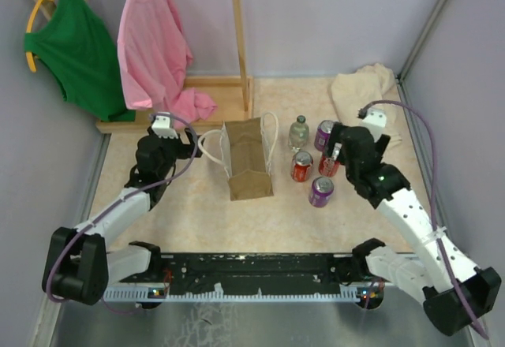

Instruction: Take the beverage out of the canvas bag

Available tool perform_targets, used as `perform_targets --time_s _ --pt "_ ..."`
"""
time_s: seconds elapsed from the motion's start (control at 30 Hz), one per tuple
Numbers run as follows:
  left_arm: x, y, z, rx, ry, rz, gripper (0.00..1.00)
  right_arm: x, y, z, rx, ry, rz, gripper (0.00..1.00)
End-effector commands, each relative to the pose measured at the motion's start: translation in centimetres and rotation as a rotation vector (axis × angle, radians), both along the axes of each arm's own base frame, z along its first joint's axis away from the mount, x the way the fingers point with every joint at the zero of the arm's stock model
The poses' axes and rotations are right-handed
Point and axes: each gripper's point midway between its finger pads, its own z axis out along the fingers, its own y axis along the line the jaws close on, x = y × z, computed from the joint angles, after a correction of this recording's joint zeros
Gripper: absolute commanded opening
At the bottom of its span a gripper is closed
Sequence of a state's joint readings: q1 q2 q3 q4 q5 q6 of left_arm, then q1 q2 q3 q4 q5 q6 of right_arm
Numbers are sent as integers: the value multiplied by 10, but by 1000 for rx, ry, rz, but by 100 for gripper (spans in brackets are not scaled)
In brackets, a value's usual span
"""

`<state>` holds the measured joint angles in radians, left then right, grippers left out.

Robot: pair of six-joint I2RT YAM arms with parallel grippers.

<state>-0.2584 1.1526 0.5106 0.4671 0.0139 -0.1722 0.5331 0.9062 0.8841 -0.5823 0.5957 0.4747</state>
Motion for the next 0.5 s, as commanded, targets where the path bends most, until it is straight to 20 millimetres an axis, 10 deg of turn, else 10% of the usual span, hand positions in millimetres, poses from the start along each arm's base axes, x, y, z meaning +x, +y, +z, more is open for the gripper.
perform_targets --time_s 0.0,0.3,0.47 --pt "3 3 27 -20 -49 28 100 33 -46 40 20 -133 -122 99" --pt "-1 21 27 -43 -35 137 100 56 -162 30 155 -189 -399 99" --pt "-6 40 30 -64 -25 251 100 44 -179 34 112 -277 -431 99"
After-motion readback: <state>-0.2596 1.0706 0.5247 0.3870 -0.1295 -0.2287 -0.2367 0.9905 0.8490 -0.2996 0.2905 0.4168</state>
